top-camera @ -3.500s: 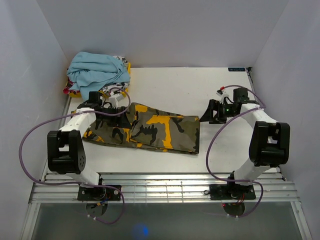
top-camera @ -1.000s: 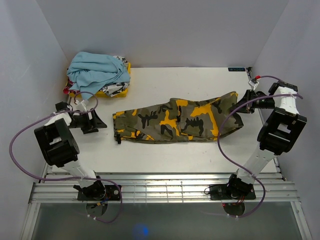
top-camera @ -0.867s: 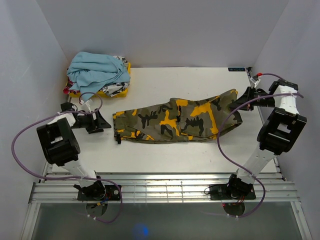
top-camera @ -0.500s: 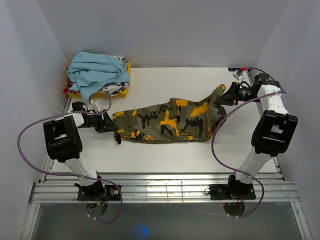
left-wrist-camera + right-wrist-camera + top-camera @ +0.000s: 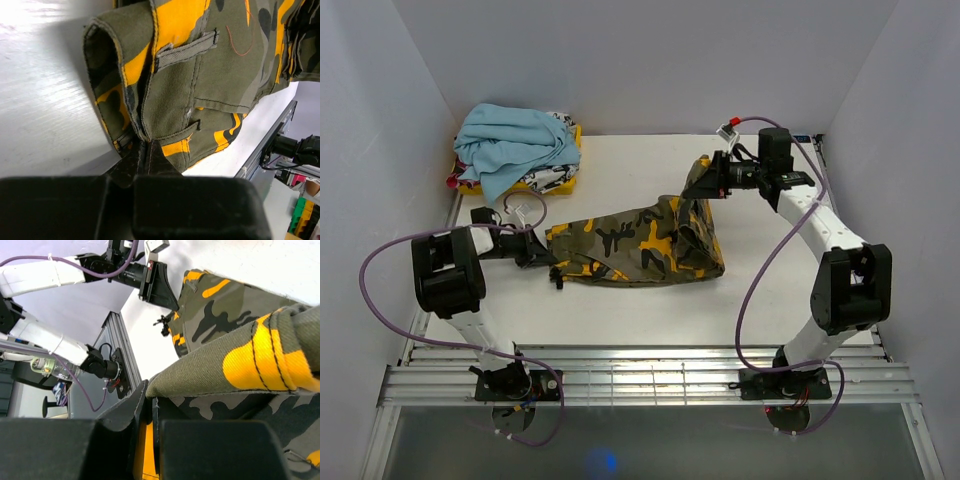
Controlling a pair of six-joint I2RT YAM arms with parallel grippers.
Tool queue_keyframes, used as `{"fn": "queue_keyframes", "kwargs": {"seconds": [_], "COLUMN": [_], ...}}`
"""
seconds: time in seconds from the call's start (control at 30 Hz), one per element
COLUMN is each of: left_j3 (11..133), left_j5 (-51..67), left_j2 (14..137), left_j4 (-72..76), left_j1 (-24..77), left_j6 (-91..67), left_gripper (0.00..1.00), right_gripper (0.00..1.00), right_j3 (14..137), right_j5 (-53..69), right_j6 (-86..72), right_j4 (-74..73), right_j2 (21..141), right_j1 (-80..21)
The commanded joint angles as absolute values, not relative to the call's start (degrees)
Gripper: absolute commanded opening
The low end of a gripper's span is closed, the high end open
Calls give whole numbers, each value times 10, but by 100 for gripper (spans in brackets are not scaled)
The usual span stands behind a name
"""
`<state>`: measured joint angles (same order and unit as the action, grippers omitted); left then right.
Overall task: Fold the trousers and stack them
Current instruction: Fold the trousers
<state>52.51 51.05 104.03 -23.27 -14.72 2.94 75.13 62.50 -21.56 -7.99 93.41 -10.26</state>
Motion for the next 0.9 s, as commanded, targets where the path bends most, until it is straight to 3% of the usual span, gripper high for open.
{"fn": "queue_keyframes", "kwargs": {"seconds": [0.0,0.87], "left_j3": [508,486], "left_j5": [537,559], "left_j2": [1012,1023], "left_j4": [-219,-217], "left_j1": [-137,-136], "left_j6": [29,47], "left_gripper": [0,0], "right_gripper": [8,8], "right_j3": [799,910], "right_j5": [592,495], "right_j6": [-279,-396], "right_j4": [-16,125], "right_j2": [963,1146], "right_j1": [-142,-380]}}
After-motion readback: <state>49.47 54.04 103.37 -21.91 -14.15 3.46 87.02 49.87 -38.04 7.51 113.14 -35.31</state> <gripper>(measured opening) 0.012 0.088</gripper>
